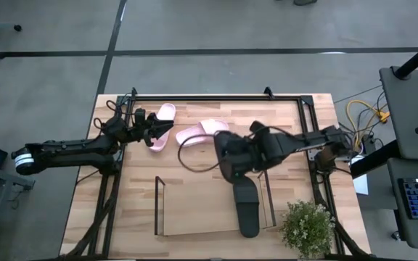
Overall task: Pick and place slides into the shelf
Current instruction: Put the black slide on the shelf
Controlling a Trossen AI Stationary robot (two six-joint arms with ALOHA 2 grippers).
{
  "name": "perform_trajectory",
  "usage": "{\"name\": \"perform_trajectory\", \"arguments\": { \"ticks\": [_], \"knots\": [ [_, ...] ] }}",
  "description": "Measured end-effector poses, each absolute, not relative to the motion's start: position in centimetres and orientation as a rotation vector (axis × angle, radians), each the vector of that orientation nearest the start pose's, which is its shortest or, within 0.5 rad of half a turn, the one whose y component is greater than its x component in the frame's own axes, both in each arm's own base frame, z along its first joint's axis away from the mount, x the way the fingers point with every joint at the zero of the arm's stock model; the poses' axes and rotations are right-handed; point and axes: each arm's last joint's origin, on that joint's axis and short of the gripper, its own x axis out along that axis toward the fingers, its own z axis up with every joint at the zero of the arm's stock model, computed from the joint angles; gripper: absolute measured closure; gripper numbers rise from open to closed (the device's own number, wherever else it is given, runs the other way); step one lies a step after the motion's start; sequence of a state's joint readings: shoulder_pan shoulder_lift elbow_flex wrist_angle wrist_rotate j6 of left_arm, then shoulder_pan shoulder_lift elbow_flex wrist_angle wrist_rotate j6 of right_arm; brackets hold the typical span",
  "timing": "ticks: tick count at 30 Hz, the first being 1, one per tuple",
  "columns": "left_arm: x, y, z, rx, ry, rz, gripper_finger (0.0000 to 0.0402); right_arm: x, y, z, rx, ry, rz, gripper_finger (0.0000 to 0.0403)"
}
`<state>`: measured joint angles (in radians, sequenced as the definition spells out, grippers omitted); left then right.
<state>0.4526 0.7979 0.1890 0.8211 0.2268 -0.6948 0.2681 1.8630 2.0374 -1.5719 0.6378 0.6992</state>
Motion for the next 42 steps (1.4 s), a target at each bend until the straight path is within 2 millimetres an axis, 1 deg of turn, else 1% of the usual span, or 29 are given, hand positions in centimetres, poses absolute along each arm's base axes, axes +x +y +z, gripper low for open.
{"name": "perform_trajectory", "arguments": {
  "ticks": [11, 13, 18, 24, 29, 39, 42],
  "knots": [
    [15.1, 6.6, 22.2, -0.617, -0.269, 0.146, 0.0292, 35.2, 12.9, 35.1, -0.019, 1.046, -0.632, 0.0394],
    [15.1, 6.6, 22.2, -0.616, -0.269, 0.146, 0.0292, 35.7, 14.0, 34.6, -0.036, 1.048, -0.614, 0.0394],
    [15.1, 6.6, 22.2, -0.616, -0.269, 0.146, 0.0292, 36.9, 16.2, 32.5, -0.118, 1.066, -0.595, 0.0394],
    [15.1, 6.6, 22.2, -0.616, -0.268, 0.146, 0.0292, 38.0, 17.9, 30.0, -0.188, 1.083, -0.604, 0.0395],
    [15.1, 6.6, 22.2, -0.617, -0.268, 0.146, 0.0292, 38.3, 18.8, 28.5, -0.169, 1.093, -0.625, 0.0395],
    [15.1, 6.6, 22.2, -0.617, -0.267, 0.146, 0.0292, 38.0, 20.9, 26.6, -0.152, 1.124, -0.614, 0.0395],
    [15.1, 6.6, 22.1, -0.617, -0.266, 0.147, 0.0292, 37.9, 21.6, 25.9, -0.172, 1.135, -0.605, 0.0395]
  ]
}}
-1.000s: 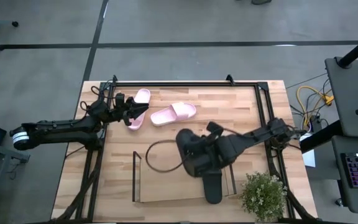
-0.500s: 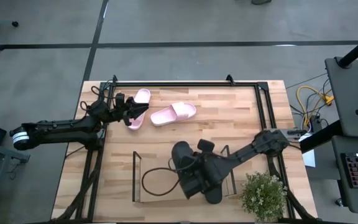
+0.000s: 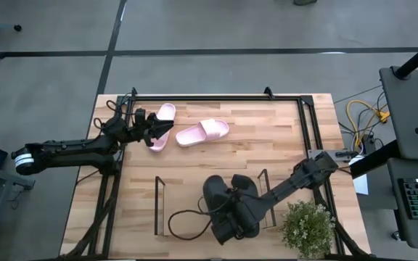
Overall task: Pick and place slides into the shelf
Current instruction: Put the black slide on the shelf
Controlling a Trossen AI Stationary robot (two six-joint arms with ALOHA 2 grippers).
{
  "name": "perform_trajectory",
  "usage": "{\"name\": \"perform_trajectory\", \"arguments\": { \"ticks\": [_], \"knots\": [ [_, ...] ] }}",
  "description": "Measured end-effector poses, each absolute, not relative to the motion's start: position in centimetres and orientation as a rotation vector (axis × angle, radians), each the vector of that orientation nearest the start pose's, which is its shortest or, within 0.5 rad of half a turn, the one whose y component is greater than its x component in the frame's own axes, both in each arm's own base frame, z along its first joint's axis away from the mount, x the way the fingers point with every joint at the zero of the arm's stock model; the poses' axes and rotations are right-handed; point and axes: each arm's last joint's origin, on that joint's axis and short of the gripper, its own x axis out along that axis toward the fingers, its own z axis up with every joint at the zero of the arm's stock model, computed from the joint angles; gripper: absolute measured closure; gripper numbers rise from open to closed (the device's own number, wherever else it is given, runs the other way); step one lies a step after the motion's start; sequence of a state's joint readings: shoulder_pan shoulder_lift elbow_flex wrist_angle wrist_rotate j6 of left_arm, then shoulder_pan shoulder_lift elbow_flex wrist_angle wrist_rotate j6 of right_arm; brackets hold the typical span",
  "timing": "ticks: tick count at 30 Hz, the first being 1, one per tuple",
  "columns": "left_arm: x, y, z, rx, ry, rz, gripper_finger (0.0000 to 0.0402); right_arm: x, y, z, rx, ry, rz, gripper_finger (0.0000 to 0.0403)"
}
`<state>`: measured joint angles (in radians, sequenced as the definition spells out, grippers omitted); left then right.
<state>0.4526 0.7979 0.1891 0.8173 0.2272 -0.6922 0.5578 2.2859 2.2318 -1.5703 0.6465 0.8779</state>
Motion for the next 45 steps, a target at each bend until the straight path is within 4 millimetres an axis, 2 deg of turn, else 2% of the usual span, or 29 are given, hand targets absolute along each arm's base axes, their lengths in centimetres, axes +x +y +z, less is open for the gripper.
{"name": "perform_trajectory", "arguments": {
  "ticks": [14, 23, 34, 45],
  "knots": [
    [15.1, 6.6, 21.9, -0.625, -0.246, 0.153, 0.0292, 38.3, 22.4, 23.2, -0.214, 1.2, -0.6, 0.0395],
    [15.2, 6.6, 21.9, -0.626, -0.241, 0.155, 0.0292, 38.6, 23.1, 20.7, -0.263, 1.24, -0.618, 0.0395],
    [15.2, 6.7, 21.7, -0.634, -0.218, 0.161, 0.0292, 38.4, 23.4, 21.0, -0.284, 1.239, -0.589, 0.0395],
    [15.2, 6.7, 21.7, -0.634, -0.22, 0.16, 0.0292, 37.9, 23.1, 23.3, -0.266, 1.24, -0.526, 0.0395]
  ]
}}
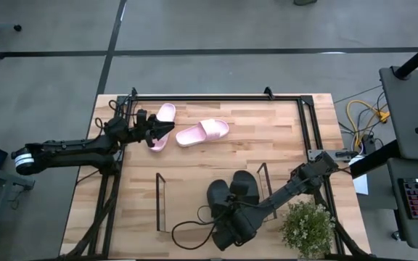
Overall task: Pick and place slides into the shelf
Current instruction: Put the black slide on the shelf
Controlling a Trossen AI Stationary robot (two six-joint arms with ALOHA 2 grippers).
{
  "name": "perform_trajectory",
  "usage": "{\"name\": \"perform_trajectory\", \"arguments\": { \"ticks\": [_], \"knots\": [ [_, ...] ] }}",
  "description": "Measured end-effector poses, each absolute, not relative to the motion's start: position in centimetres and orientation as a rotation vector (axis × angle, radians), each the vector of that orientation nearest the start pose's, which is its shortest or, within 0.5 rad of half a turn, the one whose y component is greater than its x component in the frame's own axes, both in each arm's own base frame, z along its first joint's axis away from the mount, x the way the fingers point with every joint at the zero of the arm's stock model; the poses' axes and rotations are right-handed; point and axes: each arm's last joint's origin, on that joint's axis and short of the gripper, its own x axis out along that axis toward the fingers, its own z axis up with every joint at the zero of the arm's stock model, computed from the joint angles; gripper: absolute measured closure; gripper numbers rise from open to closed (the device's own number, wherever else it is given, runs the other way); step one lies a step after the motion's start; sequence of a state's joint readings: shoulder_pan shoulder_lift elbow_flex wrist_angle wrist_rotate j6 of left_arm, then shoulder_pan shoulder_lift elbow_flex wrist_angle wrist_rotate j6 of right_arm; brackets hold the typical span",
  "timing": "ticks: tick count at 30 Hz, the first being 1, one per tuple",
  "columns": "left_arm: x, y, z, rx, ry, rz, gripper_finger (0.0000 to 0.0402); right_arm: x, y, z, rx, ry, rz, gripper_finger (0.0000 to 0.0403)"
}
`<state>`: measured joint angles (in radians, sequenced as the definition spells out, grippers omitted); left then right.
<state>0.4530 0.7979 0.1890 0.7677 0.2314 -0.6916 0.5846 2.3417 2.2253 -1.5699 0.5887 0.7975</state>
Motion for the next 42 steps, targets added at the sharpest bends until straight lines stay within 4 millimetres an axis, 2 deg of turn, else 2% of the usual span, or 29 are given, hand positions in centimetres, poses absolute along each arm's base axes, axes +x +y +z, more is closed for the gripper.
{"name": "perform_trajectory", "arguments": {
  "ticks": [10, 19, 25, 33, 37, 42],
  "knots": [
    [15.2, 6.6, 21.7, -0.637, -0.219, 0.156, 0.0292, 37.8, 23.2, 22.0, -0.384, 1.23, -0.542, 0.0395],
    [15.2, 6.6, 21.7, -0.638, -0.216, 0.149, 0.0292, 37.9, 23.0, 22.2, -0.426, 1.215, -0.54, 0.0395],
    [15.2, 6.6, 21.7, -0.638, -0.217, 0.149, 0.0292, 38.0, 22.9, 23.2, -0.46, 1.174, -0.531, 0.0395],
    [15.2, 6.6, 21.7, -0.638, -0.217, 0.149, 0.0292, 38.4, 22.1, 23.0, -0.499, 1.166, -0.557, 0.0395],
    [15.2, 6.6, 21.7, -0.637, -0.215, 0.145, 0.0292, 38.6, 21.5, 22.5, -0.511, 1.181, -0.574, 0.0395],
    [15.2, 6.6, 21.7, -0.636, -0.21, 0.133, 0.0292, 38.1, 21.3, 20.9, -0.493, 1.222, -0.61, 0.0395]
  ]
}}
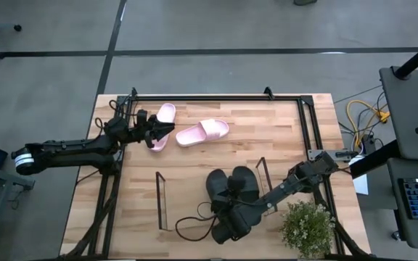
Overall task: Pick and place slides into the shelf
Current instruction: Put the black slide on the shelf
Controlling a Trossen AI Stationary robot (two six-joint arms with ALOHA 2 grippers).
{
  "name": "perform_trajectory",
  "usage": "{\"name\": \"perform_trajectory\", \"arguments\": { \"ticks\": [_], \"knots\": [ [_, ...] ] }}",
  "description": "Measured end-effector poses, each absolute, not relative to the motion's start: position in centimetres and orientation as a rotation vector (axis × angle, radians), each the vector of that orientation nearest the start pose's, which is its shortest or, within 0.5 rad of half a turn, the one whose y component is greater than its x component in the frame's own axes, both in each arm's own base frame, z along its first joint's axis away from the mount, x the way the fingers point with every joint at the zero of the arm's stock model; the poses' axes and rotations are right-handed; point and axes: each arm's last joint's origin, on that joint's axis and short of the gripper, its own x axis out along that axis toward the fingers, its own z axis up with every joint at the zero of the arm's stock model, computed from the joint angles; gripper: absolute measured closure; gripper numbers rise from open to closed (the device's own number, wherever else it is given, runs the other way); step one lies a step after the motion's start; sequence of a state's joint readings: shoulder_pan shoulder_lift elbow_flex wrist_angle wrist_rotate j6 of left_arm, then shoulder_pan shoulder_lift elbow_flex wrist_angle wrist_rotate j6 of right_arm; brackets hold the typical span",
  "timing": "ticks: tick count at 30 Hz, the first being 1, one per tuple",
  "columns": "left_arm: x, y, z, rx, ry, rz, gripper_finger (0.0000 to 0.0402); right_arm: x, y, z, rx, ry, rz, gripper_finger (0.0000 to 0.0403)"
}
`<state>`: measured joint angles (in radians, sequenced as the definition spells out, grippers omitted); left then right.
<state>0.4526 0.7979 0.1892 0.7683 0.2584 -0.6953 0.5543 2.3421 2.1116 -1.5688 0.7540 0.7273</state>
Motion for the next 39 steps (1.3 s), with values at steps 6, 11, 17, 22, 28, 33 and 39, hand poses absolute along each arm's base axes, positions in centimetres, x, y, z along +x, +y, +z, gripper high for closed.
{"name": "perform_trajectory", "arguments": {
  "ticks": [6, 11, 17, 22, 28, 33, 39],
  "knots": [
    [15.2, 6.6, 21.7, -0.635, -0.209, 0.132, 0.0292, 37.6, 21.3, 19.8, -0.497, 1.246, -0.633, 0.0395],
    [15.2, 6.6, 21.7, -0.635, -0.209, 0.132, 0.0292, 37.5, 21.4, 19.8, -0.499, 1.248, -0.631, 0.0395],
    [15.2, 6.6, 21.7, -0.635, -0.209, 0.131, 0.0292, 37.5, 21.6, 20.1, -0.539, 1.258, -0.589, 0.0395],
    [15.2, 6.6, 21.7, -0.635, -0.208, 0.131, 0.0292, 37.5, 21.6, 20.7, -0.545, 1.251, -0.574, 0.0395],
    [15.2, 6.6, 21.7, -0.635, -0.207, 0.126, 0.0292, 37.2, 21.4, 21.6, -0.567, 1.247, -0.548, 0.0395],
    [15.2, 6.5, 21.7, -0.635, -0.205, 0.124, 0.0292, 36.9, 21.2, 20.9, -0.597, 1.256, -0.562, 0.0395],
    [15.2, 6.5, 21.7, -0.637, -0.199, 0.107, 0.0292, 36.7, 21.0, 20.2, -0.591, 1.249, -0.606, 0.0395]
  ]
}}
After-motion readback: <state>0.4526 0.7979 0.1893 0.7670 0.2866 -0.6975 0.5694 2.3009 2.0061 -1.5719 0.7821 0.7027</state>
